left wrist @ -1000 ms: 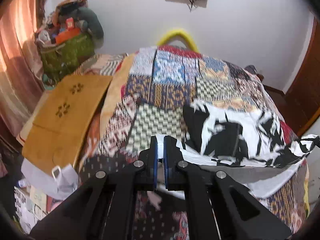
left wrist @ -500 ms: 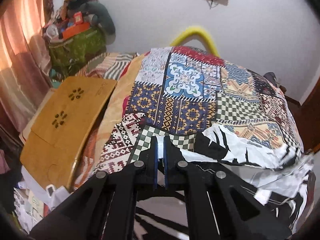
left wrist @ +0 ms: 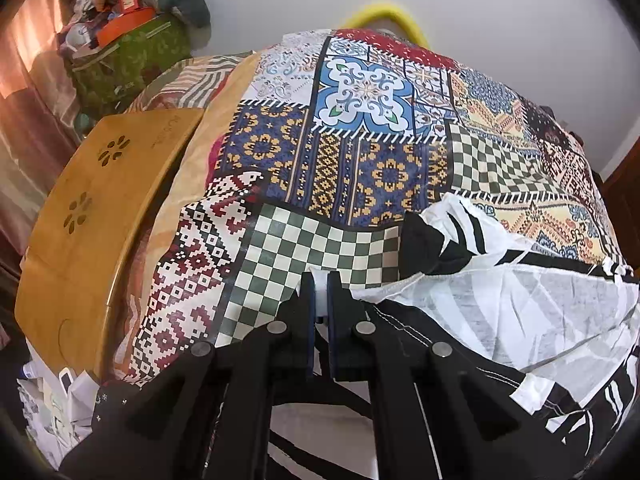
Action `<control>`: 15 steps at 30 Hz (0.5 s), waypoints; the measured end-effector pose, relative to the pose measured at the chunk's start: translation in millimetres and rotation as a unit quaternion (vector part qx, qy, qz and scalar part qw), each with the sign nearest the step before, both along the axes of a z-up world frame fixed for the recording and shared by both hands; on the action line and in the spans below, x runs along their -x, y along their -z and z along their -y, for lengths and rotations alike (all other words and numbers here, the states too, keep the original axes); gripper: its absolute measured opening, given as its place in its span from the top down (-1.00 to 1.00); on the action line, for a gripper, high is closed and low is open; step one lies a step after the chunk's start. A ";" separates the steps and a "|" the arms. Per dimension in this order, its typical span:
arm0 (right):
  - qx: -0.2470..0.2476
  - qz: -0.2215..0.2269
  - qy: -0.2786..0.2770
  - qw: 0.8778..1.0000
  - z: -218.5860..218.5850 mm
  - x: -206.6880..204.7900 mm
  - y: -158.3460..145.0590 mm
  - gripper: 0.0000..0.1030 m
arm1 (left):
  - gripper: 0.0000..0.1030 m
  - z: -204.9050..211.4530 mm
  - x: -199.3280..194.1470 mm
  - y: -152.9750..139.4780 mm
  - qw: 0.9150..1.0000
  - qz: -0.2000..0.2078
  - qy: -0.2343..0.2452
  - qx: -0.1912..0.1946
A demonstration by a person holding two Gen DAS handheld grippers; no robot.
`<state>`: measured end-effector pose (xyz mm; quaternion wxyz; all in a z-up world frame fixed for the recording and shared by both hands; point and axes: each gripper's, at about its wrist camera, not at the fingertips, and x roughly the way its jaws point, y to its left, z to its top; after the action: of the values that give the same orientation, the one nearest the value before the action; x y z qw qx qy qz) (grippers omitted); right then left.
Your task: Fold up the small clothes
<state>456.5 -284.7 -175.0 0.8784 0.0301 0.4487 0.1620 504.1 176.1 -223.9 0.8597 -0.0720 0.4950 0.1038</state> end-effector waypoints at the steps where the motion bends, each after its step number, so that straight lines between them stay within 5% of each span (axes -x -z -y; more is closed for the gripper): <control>1: -0.008 -0.003 -0.002 1.000 -0.9 -3.5 2.1 0.09 | 0.90 0.1 0.4 -0.6 1.000 0.001 0.002 0.002; 3: -0.019 -0.012 0.002 1.000 -2.4 -10.8 6.3 0.16 | 0.90 0.4 1.3 -4.0 1.000 0.003 0.006 0.008; 6: -0.025 -0.029 0.003 0.999 -6.1 -18.4 12.8 0.84 | 0.90 2.3 2.2 -9.5 1.000 0.006 0.013 0.005; 12: -0.044 0.019 0.014 0.999 -2.1 -6.8 -7.9 0.95 | 0.90 0.2 5.3 -29.6 1.000 0.020 0.015 0.017; 15: -0.015 0.051 0.017 0.998 -0.5 -5.2 -21.1 0.95 | 0.90 -5.1 1.8 -39.2 0.999 0.032 0.003 0.013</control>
<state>461.7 -284.3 -153.9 0.9022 0.0428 0.4002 0.1551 502.3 181.1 -184.7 0.8745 -0.0852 0.4684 0.0928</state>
